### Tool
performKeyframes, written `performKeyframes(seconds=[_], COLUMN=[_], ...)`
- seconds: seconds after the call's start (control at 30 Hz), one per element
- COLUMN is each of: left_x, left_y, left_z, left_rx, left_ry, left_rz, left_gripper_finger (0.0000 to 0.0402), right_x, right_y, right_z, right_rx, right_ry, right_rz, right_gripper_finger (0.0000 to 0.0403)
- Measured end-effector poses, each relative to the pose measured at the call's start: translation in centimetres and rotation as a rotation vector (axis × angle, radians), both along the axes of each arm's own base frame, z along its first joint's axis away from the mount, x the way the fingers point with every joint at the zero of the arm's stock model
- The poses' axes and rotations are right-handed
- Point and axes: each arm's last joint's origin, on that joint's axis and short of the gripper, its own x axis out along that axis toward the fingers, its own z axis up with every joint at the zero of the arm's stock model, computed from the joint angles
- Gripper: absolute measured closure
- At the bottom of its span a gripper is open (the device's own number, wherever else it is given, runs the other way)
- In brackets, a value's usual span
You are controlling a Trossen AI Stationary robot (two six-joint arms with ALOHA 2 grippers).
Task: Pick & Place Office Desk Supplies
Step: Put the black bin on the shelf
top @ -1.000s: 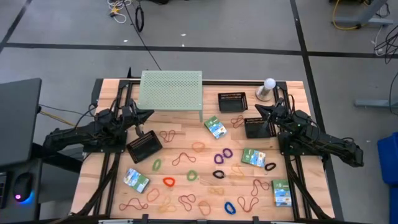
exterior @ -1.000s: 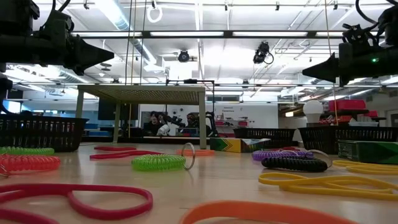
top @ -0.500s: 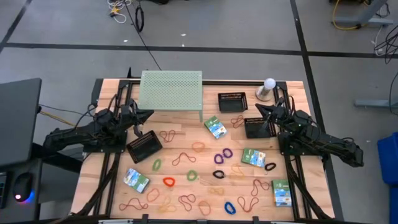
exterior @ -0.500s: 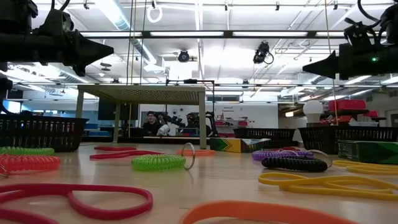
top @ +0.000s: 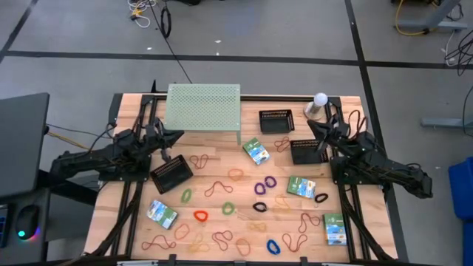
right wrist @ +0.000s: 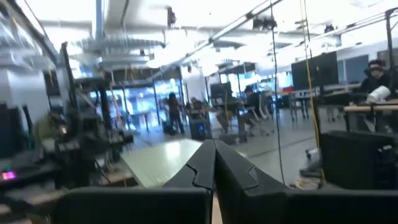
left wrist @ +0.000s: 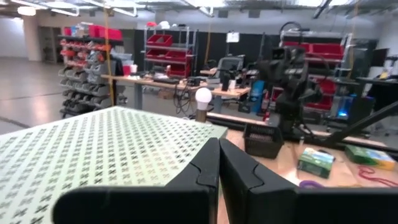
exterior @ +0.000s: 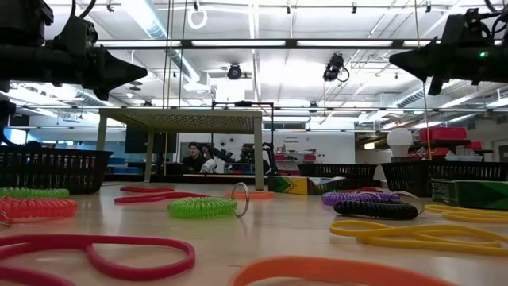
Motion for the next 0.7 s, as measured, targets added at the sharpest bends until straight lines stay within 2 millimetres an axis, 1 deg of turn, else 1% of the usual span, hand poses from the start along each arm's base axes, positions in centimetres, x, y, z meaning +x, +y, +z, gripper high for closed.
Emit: performKeyframes(seconds=[0.17,0.23,0.37,0.47,0.7], left_x=[0.2,0.2,0.3,0.3,0.3], left_y=[0.0,0.1,0.1,0.1,0.1], left_z=[-0.2,-0.2,-0.3,-0.4,-0.4], left_rx=[-0.009,-0.011,-0.013,-0.014,-0.014], left_ry=[0.024,0.029,0.038,0.044,0.042], left_rz=[-0.002,-0.002,0.0,0.001,0.001], left_gripper_finger=[0.0392,0.0392,0.0392,0.0392,0.0392], right_x=[0.2,0.5,1.3,2.2,5.4], right_y=[0.0,0.0,0.1,0.2,0.5], right_z=[-0.2,-0.6,-0.2,-0.1,0.4], right_rx=[0.032,0.07,0.161,0.229,0.35], right_ry=[0.016,0.084,0.228,0.358,0.559], right_rz=[-0.037,-0.061,-0.123,-0.155,-0.182], right_gripper_finger=[0.0399,0.04,0.04,0.04,0.0392])
